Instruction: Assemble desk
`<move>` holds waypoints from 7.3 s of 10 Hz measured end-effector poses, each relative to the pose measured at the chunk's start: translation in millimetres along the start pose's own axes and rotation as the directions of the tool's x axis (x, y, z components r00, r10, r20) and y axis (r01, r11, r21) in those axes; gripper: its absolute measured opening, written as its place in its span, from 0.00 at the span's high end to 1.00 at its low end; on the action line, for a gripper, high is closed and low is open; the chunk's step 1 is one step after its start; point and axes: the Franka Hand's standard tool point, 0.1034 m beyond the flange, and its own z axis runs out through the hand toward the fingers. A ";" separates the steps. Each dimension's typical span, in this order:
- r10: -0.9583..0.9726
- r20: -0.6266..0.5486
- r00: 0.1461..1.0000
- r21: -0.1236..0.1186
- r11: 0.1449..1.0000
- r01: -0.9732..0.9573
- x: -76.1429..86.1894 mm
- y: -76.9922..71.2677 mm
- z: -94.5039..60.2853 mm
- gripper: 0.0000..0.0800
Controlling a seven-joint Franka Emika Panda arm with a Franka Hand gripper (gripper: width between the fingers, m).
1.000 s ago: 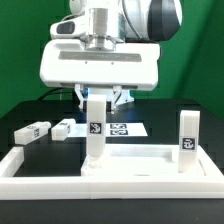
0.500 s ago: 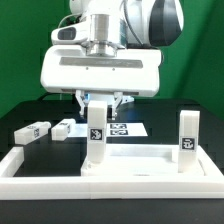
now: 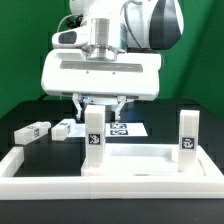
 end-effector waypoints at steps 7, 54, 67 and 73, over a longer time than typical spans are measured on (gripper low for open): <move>0.000 0.001 1.000 0.000 1.000 0.000 -0.1 0.4 0.0 0.19; -0.013 0.298 0.954 0.098 0.995 -0.017 5.8 -15.2 -5.6 0.19; 0.537 0.336 0.774 -0.105 0.838 -0.536 16.0 5.0 2.7 0.64; 0.981 0.169 0.092 -0.414 0.155 -0.897 22.8 -5.0 7.8 0.63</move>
Offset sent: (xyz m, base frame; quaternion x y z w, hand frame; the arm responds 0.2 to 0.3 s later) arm 0.0000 0.0000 0.0000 0.0000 0.0000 0.0000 1.0000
